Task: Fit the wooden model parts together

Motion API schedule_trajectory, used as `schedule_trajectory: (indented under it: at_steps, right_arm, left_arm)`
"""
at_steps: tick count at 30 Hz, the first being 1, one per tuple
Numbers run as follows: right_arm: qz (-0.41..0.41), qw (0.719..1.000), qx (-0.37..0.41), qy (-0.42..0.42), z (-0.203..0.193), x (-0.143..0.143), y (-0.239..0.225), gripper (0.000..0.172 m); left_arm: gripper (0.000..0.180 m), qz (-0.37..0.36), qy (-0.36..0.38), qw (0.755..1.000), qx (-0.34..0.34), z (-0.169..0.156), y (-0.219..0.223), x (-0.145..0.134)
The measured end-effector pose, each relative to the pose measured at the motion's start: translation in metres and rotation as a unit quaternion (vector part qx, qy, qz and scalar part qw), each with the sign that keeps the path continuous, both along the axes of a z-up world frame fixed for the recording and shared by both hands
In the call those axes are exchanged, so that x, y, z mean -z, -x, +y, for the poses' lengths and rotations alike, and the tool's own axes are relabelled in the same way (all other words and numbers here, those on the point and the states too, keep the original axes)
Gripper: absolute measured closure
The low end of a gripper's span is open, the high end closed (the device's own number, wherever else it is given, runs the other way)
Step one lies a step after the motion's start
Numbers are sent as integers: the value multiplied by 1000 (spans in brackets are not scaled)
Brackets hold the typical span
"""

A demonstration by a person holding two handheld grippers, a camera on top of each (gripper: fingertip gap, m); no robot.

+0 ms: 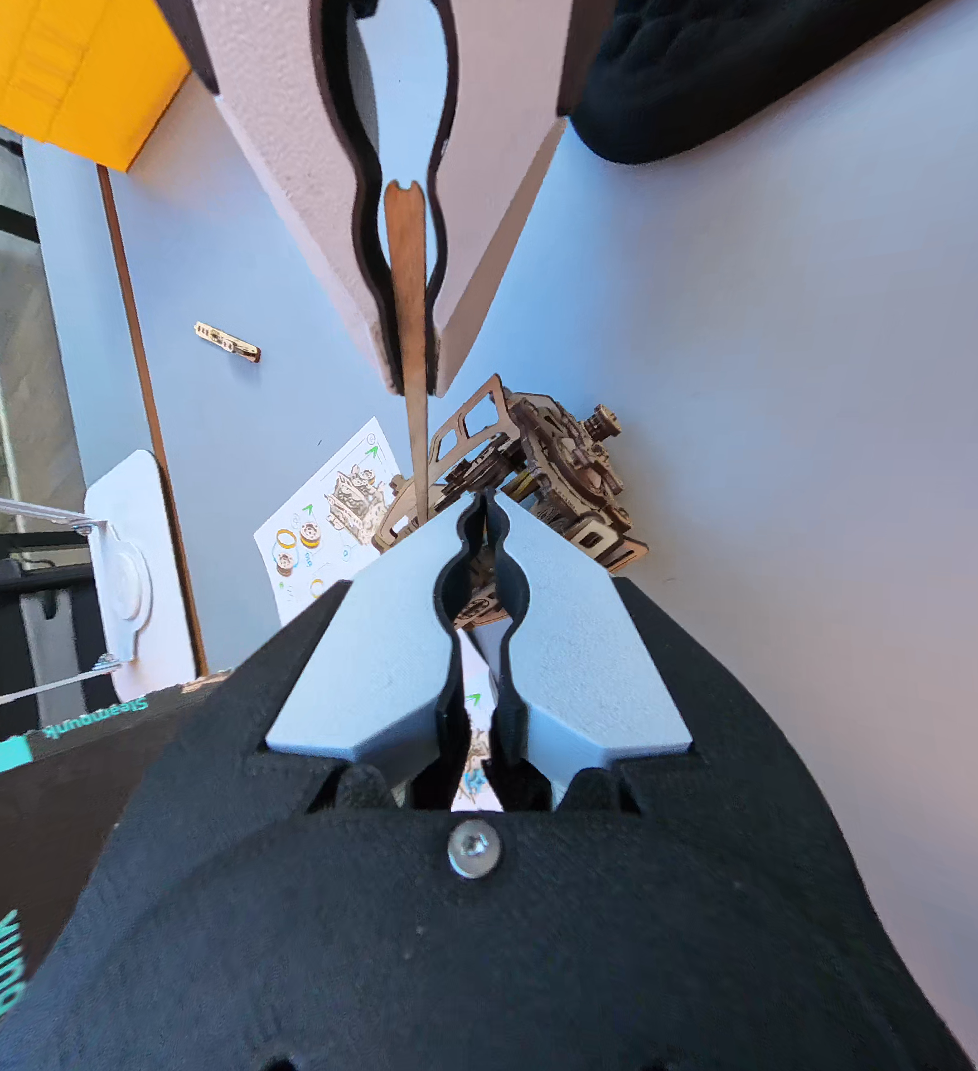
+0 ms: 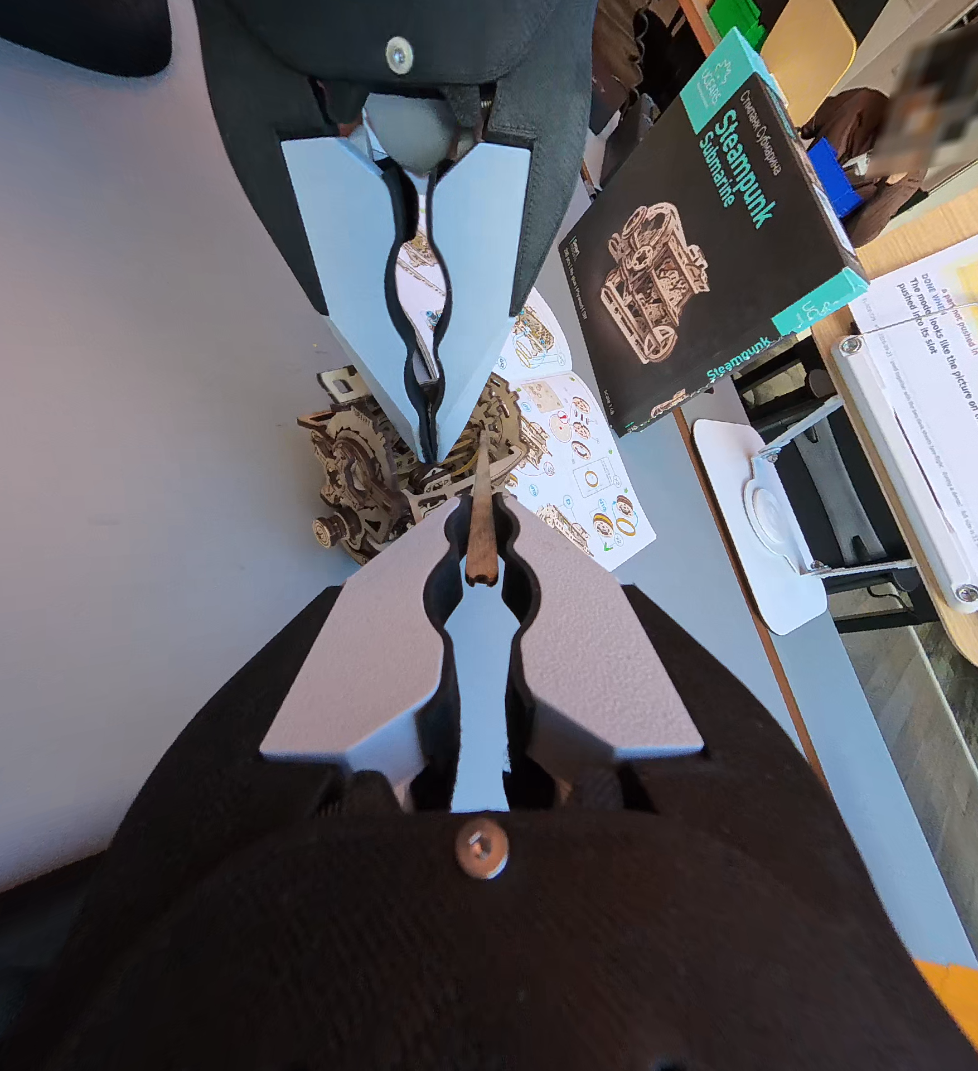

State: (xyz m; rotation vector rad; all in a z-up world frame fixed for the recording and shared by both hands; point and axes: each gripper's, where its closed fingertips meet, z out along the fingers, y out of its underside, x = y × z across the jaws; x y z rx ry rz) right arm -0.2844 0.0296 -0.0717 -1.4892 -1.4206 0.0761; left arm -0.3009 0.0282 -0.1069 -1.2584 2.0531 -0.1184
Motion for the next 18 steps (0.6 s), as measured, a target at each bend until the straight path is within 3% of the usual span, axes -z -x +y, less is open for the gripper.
schedule_trajectory:
  at_steps: [12, 18]
  right_arm:
    - [6, 1000, 1, 7, 1, 0, 2, 167]
    - [11, 1000, -2, 3, 1, 0, 2, 167]
  left_arm:
    - [180, -34, 54, 998, -6, -5, -2, -2]
    - [176, -126, 119, 985, -18, -4, 0, -33]
